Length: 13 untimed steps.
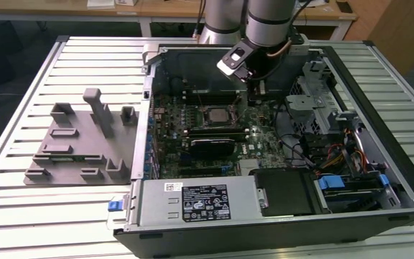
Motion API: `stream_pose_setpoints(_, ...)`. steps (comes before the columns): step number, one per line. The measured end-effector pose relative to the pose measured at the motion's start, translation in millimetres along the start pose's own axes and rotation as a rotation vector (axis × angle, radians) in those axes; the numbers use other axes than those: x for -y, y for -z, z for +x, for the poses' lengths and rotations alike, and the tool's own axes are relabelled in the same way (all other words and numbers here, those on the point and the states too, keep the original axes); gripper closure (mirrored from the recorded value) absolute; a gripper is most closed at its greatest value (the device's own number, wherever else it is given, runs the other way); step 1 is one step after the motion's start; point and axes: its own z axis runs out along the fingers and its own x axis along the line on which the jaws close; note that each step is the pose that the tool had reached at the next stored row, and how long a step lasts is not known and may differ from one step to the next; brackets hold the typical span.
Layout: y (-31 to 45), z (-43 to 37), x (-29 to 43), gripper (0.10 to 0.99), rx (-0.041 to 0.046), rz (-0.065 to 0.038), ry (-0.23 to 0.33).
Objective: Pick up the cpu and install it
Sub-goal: 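Close the cpu cover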
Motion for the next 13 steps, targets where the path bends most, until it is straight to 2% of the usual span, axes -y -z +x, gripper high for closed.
stream_pose_setpoints(7,0.7,0.4,16.2,0.980,0.0001,0.000,0.000)
stream_pose_setpoints(13,1.1,0.6,26.7,0.980,0.0001,0.000,0.000)
